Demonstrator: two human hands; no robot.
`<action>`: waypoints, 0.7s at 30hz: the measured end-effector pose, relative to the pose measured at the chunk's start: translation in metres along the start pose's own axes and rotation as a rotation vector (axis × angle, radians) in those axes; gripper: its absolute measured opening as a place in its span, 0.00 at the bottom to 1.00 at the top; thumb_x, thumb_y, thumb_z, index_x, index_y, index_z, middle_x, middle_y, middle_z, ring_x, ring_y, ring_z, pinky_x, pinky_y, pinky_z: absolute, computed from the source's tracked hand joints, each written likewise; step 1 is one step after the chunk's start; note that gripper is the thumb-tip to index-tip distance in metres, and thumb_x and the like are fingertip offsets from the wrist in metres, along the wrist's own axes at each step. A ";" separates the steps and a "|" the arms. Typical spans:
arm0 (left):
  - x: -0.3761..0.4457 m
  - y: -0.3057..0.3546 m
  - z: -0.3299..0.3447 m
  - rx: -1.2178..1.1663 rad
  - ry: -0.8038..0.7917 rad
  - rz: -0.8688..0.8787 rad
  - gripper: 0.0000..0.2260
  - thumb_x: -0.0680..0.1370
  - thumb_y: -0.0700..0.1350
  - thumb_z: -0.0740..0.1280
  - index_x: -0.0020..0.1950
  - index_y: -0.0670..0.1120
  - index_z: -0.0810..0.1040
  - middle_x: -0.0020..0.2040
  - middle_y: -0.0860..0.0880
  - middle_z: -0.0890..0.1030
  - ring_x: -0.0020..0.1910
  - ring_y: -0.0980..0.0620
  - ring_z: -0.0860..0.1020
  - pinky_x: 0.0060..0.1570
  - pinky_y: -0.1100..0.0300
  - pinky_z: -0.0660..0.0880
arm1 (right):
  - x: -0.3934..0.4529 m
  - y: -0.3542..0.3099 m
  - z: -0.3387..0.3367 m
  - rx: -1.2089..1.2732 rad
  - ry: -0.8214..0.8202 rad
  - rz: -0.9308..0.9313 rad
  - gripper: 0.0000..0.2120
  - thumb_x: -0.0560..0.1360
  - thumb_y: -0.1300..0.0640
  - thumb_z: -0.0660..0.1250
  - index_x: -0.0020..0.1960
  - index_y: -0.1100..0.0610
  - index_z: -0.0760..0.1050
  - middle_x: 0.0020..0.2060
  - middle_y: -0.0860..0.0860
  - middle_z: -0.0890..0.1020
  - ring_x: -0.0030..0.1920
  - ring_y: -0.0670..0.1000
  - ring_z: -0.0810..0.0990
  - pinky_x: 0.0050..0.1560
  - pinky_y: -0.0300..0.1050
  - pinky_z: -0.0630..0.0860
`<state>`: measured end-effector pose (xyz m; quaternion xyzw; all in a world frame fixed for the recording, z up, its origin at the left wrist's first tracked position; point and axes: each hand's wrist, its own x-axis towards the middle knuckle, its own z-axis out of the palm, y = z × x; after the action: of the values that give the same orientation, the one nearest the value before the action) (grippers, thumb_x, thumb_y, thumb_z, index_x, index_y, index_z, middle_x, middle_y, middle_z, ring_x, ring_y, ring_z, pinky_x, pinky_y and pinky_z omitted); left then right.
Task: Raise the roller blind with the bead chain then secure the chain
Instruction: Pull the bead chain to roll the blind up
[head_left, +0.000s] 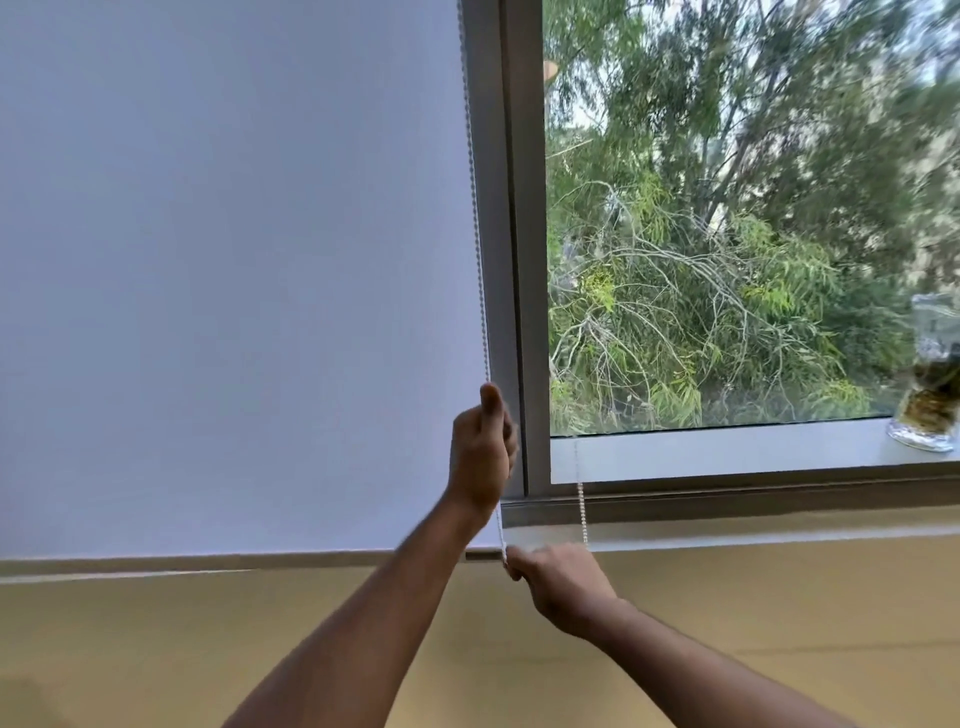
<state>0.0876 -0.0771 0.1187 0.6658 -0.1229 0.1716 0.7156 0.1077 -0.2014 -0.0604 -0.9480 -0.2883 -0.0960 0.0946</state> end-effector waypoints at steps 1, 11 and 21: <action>-0.004 -0.006 -0.001 0.005 0.004 -0.013 0.25 0.80 0.62 0.52 0.27 0.50 0.62 0.22 0.53 0.61 0.19 0.56 0.57 0.23 0.66 0.56 | -0.002 0.003 0.000 -0.046 -0.023 -0.008 0.12 0.79 0.61 0.56 0.56 0.47 0.72 0.45 0.52 0.86 0.41 0.61 0.81 0.38 0.48 0.66; -0.045 -0.083 -0.012 0.164 0.018 -0.129 0.25 0.81 0.58 0.51 0.28 0.47 0.63 0.23 0.48 0.61 0.22 0.54 0.58 0.28 0.60 0.55 | 0.023 0.006 -0.082 0.395 0.124 0.269 0.19 0.87 0.47 0.51 0.66 0.50 0.77 0.58 0.50 0.85 0.59 0.55 0.82 0.62 0.57 0.75; -0.060 -0.107 -0.009 0.094 0.036 -0.233 0.22 0.84 0.52 0.53 0.31 0.47 0.62 0.23 0.51 0.60 0.22 0.55 0.56 0.26 0.61 0.52 | 0.067 -0.078 -0.179 1.384 0.575 -0.021 0.14 0.87 0.63 0.54 0.51 0.55 0.77 0.26 0.45 0.70 0.26 0.42 0.66 0.28 0.36 0.62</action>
<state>0.0762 -0.0787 -0.0034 0.7054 -0.0237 0.1047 0.7006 0.0953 -0.1447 0.1378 -0.6068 -0.2556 -0.1377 0.7399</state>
